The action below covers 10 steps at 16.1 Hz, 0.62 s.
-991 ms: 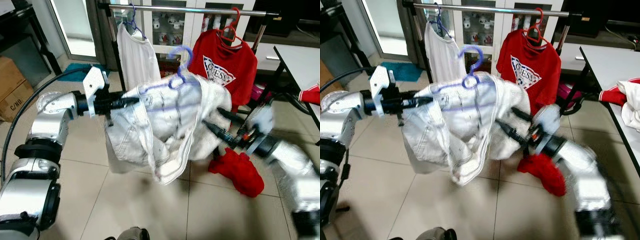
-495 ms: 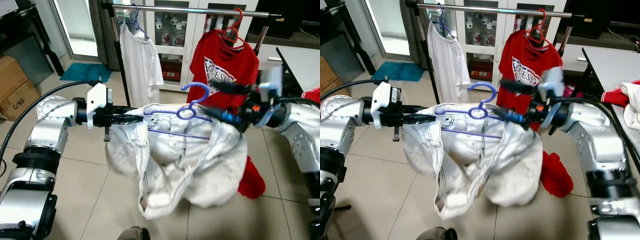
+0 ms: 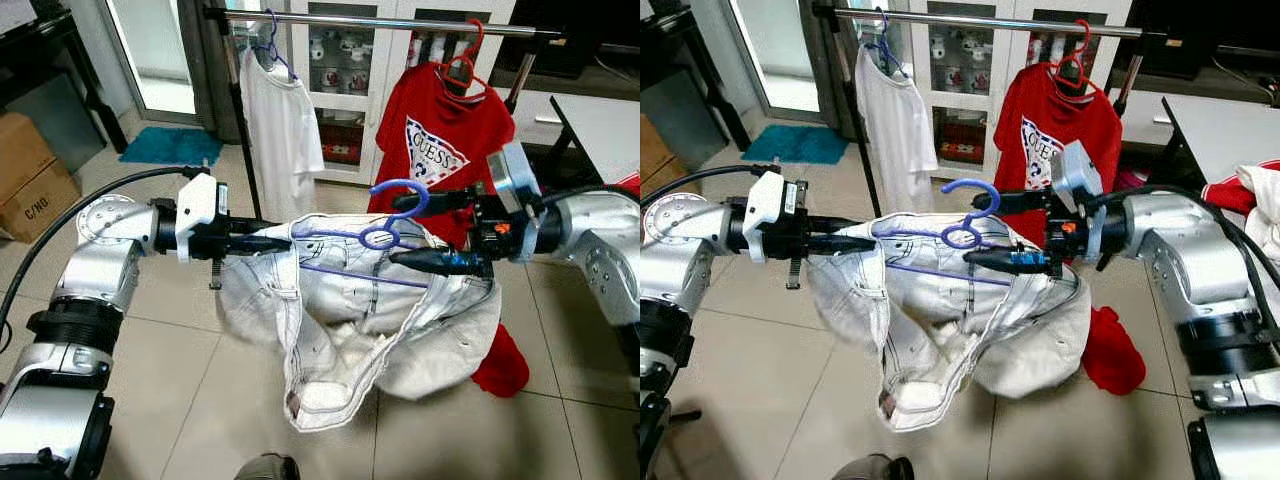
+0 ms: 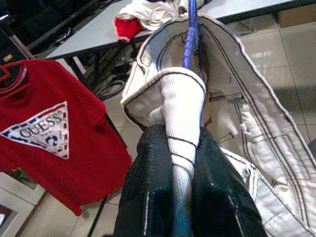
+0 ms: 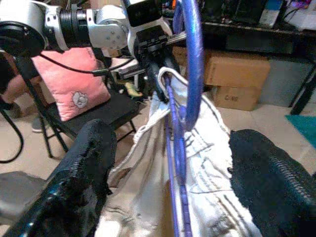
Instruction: Hang hanger
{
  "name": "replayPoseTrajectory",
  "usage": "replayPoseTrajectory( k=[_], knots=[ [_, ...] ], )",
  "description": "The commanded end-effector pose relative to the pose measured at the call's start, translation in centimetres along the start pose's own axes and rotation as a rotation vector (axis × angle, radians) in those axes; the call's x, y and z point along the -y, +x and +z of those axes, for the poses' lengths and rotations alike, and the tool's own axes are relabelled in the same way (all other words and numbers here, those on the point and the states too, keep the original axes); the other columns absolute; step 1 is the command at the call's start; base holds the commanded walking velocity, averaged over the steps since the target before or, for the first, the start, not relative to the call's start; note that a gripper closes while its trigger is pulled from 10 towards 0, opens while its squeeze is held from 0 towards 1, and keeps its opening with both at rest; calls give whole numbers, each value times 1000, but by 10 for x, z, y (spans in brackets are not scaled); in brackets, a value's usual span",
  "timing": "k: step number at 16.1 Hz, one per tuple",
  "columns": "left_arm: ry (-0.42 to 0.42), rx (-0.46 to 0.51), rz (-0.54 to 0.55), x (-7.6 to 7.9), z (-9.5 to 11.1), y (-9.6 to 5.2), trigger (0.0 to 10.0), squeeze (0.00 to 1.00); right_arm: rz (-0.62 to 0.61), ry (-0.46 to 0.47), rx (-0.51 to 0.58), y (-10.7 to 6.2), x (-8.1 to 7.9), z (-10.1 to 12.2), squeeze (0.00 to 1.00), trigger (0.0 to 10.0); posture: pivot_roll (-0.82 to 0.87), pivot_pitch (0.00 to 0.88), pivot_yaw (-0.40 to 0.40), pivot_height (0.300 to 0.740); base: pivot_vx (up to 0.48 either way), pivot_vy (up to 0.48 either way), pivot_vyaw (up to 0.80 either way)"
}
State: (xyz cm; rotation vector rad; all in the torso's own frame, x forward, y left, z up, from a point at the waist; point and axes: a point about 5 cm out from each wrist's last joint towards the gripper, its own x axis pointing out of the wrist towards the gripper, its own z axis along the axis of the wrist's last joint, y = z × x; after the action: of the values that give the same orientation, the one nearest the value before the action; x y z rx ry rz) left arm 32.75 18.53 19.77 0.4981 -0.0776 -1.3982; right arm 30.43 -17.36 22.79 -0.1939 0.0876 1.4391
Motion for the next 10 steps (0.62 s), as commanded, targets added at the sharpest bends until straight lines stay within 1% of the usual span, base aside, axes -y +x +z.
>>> replayPoseTrajectory(
  k=[1, 4, 10],
  knots=[
    [52, 36, 8, -4, 12, 1, 0, 0, 33, 15, 11, 6, 0, 3, 0, 0, -131, 0, 42, 740, 0, 0, 0],
    [55, 40, 14, -4, 12, 3, 0, 0, 71, 49, -16, 14, -4, -6, 0, 0, -131, 0, 39, 740, 0, 0, 0],
    [55, 44, 21, -4, 12, 3, 0, 0, 78, 84, -49, 20, -4, -11, 0, 0, -133, 0, 36, 740, 0, 0, 0]
  ],
)
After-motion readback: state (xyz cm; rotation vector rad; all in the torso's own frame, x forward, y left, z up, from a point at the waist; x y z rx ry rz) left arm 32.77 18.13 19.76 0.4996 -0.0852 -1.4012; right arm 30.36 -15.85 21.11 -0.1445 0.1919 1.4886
